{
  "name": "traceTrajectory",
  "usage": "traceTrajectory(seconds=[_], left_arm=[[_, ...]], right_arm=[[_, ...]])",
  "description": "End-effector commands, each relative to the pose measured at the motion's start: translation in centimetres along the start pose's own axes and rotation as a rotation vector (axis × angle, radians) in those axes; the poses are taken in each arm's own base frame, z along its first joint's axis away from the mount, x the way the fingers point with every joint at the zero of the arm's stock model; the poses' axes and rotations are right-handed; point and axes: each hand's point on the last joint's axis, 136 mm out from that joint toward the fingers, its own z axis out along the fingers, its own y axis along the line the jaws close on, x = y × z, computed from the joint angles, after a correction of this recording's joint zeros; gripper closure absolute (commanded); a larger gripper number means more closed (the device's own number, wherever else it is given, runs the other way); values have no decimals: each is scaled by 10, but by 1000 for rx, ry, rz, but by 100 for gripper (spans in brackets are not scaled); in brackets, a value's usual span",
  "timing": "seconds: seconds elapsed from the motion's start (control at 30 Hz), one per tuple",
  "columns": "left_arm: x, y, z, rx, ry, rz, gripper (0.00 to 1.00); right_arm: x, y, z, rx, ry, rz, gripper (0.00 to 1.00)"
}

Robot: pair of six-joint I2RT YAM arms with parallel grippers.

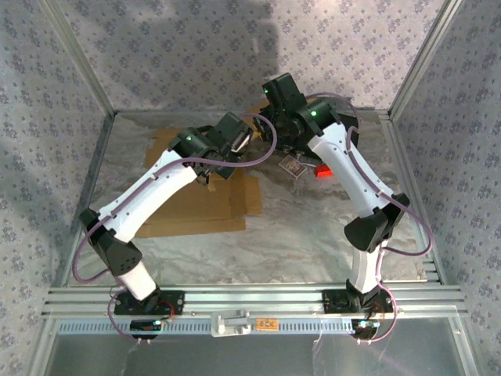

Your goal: Fold the paper box

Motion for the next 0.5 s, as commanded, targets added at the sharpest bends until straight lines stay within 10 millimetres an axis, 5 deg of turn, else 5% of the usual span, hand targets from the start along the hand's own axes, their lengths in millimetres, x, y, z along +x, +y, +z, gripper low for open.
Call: traceTrajectory(seconds=[0.0, 0.13, 0.23, 0.33, 0.47], left_arm=[[-9, 4, -10, -18, -29, -29, 100], [-12, 6, -12, -23, -37, -35, 100], [-24, 20, -30, -69, -94, -101, 65], [-42, 43, -61, -103, -219, -242, 43], [-60, 80, -107, -82, -407, -477, 28]], right_arm=[[-8, -5, -4, 28, -35, -7, 89], [-9, -3, -5, 20, -38, -4, 100], [-8, 4, -8, -13, -34, -17, 100], [-17, 27, -22, -116, -58, -57, 100], [-35, 66, -47, -293, -84, -107, 100]])
